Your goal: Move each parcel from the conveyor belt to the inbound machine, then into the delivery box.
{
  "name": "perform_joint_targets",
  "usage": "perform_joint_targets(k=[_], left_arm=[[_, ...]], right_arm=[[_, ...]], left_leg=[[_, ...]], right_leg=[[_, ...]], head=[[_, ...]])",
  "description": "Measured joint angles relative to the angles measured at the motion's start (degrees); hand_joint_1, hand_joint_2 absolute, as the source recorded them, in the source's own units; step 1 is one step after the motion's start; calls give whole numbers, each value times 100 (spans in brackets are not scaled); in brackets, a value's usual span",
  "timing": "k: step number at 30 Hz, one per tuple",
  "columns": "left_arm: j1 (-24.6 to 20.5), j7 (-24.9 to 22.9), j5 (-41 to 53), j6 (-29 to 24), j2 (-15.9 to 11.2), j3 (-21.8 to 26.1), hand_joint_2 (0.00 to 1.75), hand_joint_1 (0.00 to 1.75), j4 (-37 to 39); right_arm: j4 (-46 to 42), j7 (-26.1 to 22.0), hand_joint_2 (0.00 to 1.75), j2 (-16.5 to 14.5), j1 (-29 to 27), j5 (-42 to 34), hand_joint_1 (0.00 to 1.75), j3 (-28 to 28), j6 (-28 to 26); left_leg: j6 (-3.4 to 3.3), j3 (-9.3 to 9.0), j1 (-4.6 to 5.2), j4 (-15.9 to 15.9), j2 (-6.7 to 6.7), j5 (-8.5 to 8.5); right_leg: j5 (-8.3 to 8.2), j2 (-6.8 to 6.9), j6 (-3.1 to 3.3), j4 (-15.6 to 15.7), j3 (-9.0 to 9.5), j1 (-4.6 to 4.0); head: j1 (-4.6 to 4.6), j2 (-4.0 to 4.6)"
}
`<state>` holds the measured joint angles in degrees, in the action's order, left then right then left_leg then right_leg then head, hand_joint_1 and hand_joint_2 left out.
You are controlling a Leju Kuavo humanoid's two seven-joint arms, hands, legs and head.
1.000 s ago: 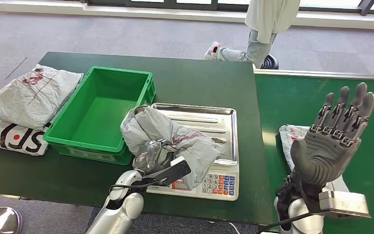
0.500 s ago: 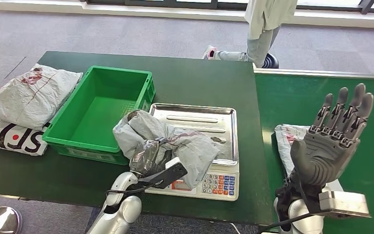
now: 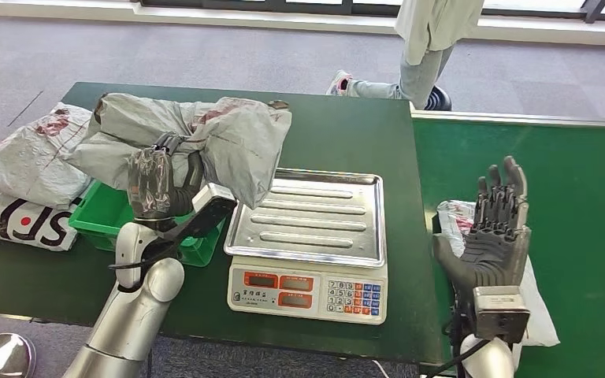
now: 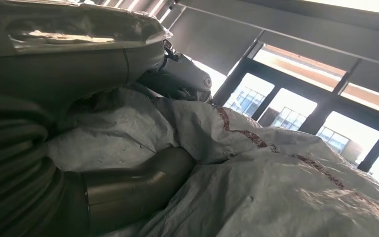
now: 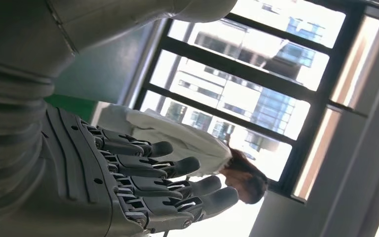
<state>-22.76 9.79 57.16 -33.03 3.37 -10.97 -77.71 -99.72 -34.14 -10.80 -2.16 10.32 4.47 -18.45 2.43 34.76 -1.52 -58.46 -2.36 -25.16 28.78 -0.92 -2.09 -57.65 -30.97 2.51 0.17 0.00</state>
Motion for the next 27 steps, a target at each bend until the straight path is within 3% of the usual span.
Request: perform_joint_targets(k=[18,24,25,27], left_arm=[[-221,-19,32,-62,-193,72,175,175,121],[-478,-457,448,-253,-266,111,175,173,388],[-586,-558,531,-249,-296,138,175,140,514],[-825,-727,633,-210,-362,207,175,53,839]], right_arm=[[434,3,175,40,-124,102,0,-103,44],[521,86,175,40,-168,-8,0,-123,67],[550,76,175,40,-173,-26,0,-124,73],[617,67,175,40,-169,-29,0,-124,89]], left_leg=[[1,3,1,-1,5,-1],[1,3,1,0,3,-1],[1,2,1,0,3,-1],[3,2,0,0,5,2]], right_leg=[[0,-3,0,0,-8,1],[0,-2,0,0,-7,0],[0,-2,0,0,-7,0],[-1,-2,1,-1,-7,-1]], head=[[0,0],[0,0],[0,0],[0,0]])
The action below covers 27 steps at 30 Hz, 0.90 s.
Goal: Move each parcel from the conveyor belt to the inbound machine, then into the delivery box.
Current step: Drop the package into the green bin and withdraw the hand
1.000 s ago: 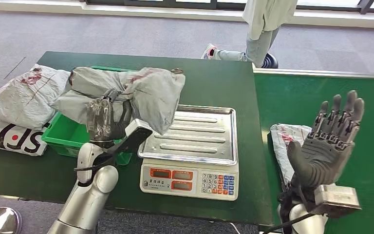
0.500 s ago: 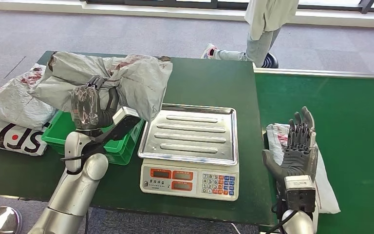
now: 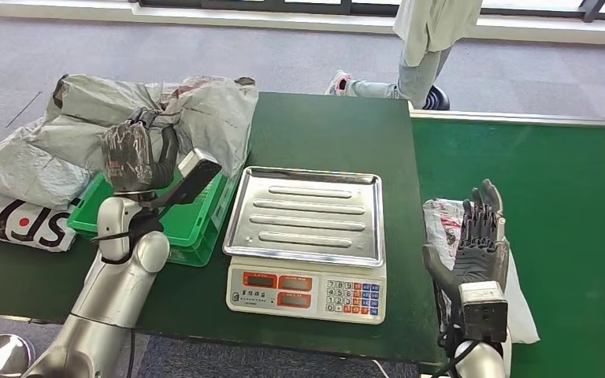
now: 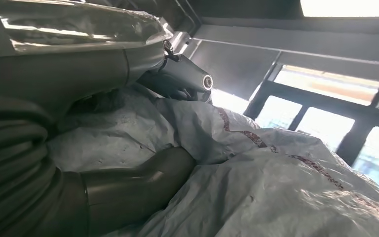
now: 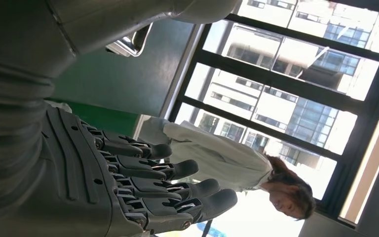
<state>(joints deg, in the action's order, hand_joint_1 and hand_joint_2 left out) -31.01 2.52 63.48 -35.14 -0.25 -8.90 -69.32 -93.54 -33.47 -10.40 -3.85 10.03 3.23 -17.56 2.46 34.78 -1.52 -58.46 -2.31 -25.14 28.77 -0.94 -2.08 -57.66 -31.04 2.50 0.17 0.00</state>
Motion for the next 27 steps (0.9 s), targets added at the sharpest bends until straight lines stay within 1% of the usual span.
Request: perform_joint_targets(k=[1,2,6,9,12,17,27], left_arm=[[-132,-59,21,19,-35,41,175,11,200],[-270,-102,29,30,-69,85,175,0,421],[-716,-212,93,-34,-213,282,175,0,1301],[-890,-310,253,-129,-285,380,175,0,1809],[-1003,-319,345,-216,-326,459,175,0,2163],[-1110,-319,408,-239,-356,527,175,0,2448],[-1165,-249,386,-268,-381,579,175,0,2653]], right_arm=[[35,3,175,0,8,7,0,0,4],[68,14,175,0,20,12,0,0,6],[170,81,175,0,69,8,0,0,5],[249,129,175,0,102,7,0,0,-20],[337,143,175,0,140,-2,0,0,-64],[421,144,175,0,204,-29,0,0,-96],[548,145,175,8,252,-63,0,0,-137]], left_leg=[[1,0,0,0,0,2],[3,0,-1,0,0,3],[3,0,0,0,2,5],[3,1,0,-1,3,4],[3,3,0,-1,0,4],[3,4,0,-1,1,4],[3,4,0,-1,1,4]], right_leg=[[0,0,0,-1,0,0],[-1,0,0,-1,1,0],[-4,-3,2,-3,0,0],[-4,-6,2,-3,-1,1],[-4,-6,2,-3,-2,1],[-3,-5,2,-3,-3,1],[-4,-5,2,-3,-3,1]], head=[[0,0],[0,0],[0,0],[0,0],[0,0],[0,0],[0,0]])
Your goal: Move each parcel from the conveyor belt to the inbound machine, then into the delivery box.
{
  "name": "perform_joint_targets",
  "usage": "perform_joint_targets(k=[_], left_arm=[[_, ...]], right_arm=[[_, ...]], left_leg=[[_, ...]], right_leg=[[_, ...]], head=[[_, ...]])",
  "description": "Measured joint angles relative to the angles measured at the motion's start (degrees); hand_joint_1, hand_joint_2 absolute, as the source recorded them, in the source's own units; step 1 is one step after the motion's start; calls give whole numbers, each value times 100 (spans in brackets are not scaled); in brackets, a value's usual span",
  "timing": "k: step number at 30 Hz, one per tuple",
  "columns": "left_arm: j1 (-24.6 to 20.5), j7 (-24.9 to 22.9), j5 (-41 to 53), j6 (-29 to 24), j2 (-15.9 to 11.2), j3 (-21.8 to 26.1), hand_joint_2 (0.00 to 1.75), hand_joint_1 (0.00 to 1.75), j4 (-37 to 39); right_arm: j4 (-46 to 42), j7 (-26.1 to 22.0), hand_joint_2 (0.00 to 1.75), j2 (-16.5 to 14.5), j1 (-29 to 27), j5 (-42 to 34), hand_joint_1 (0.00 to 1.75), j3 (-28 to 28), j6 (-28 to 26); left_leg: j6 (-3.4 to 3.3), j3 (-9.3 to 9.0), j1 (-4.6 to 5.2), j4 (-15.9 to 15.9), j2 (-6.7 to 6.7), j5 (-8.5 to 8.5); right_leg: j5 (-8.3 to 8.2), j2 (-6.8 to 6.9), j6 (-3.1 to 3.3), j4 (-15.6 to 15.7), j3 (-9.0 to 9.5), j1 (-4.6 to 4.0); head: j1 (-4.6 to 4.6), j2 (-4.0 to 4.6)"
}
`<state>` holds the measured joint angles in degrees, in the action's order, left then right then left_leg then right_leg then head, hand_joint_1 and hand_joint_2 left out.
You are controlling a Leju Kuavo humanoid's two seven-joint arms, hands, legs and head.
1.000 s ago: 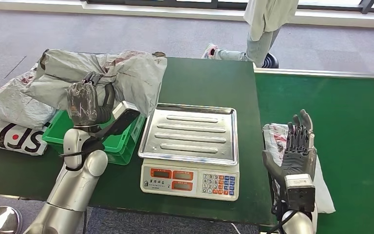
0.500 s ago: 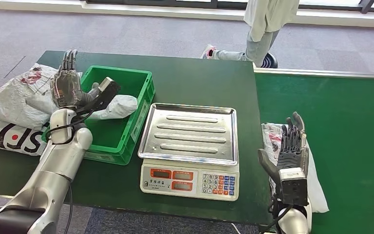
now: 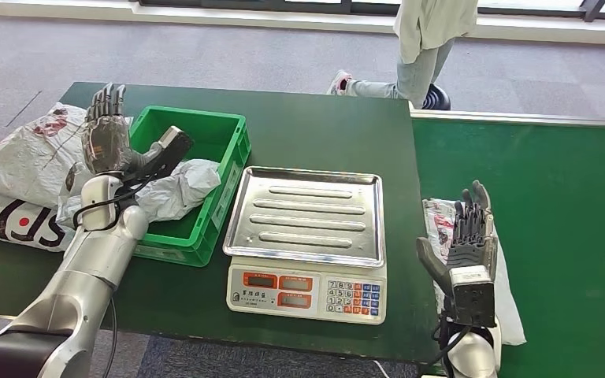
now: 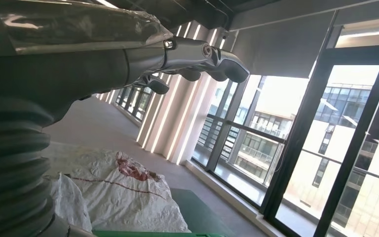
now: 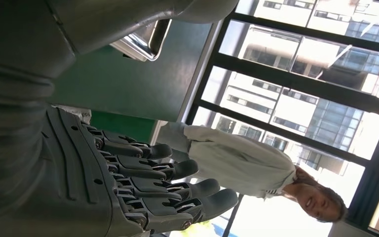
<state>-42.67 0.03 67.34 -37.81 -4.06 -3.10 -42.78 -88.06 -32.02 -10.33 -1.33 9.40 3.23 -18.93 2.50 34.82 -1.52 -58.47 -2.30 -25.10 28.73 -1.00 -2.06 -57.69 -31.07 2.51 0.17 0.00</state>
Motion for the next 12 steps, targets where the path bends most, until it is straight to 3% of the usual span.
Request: perform_joint_targets(k=[5,12], left_arm=[[94,627,-640,-150,18,5,175,0,-220],[559,1542,-2136,-86,154,4,175,0,-1268]], right_arm=[[9,-1,175,4,-2,-8,0,0,-28],[11,-12,175,9,-1,-12,0,0,-53]], left_leg=[[0,1,0,0,1,0],[0,1,1,0,5,-1]], right_leg=[[0,0,0,0,-2,1],[0,-3,0,0,-6,1]], head=[[0,0],[0,0]])
